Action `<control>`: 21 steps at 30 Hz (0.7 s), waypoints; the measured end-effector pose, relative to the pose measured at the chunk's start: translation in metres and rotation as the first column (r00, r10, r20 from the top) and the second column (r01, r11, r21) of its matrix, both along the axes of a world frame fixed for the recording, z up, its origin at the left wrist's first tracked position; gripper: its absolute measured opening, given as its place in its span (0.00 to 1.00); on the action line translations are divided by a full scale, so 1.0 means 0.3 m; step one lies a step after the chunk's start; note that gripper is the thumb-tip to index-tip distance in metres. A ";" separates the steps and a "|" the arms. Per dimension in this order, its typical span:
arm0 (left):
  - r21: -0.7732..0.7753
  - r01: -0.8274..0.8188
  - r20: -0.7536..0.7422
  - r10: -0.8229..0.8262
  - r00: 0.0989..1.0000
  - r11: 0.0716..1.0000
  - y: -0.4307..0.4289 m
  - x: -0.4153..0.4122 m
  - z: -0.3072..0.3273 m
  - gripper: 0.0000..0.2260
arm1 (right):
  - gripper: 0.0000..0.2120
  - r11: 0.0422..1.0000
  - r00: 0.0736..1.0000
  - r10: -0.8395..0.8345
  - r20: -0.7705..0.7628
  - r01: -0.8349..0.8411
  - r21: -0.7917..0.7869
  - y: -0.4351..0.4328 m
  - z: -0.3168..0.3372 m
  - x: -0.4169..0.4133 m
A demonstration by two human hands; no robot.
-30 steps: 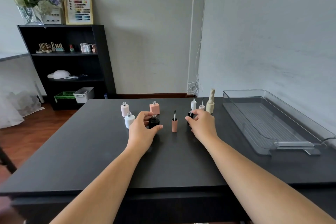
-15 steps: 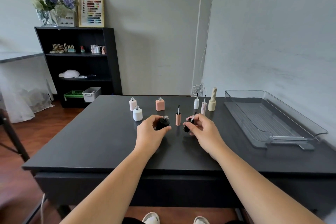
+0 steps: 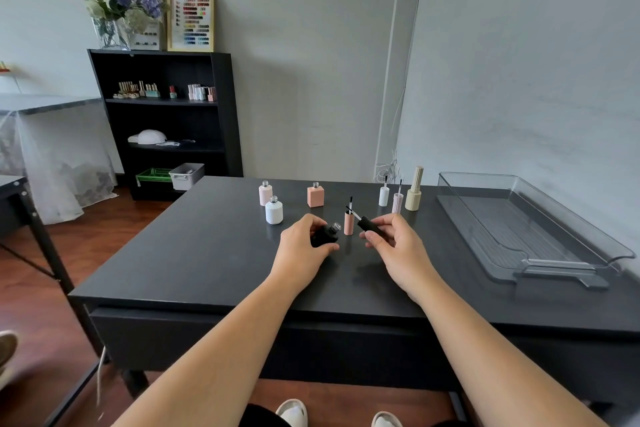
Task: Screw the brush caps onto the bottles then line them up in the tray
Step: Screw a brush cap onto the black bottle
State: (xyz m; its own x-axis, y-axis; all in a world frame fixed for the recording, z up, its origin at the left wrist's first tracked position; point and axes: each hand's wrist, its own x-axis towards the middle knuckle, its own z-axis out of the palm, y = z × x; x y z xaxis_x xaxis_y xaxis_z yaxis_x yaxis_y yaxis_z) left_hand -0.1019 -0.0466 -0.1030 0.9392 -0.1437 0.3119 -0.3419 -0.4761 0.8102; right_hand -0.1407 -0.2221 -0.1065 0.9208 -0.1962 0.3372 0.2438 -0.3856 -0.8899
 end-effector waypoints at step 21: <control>0.091 0.055 0.075 -0.061 0.995 0.994 0.003 -0.005 0.007 0.14 | 0.06 0.998 0.996 -0.067 0.066 0.067 -0.002 -0.010 -0.007 -0.004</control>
State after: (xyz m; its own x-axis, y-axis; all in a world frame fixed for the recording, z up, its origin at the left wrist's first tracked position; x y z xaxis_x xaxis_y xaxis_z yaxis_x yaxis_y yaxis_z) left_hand -0.1034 -0.0458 -0.1007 0.9020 -0.2277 0.3668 -0.4311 -0.5225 0.7356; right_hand -0.1418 -0.2251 -0.1088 0.8812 -0.2553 0.3979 0.2756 -0.4064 -0.8711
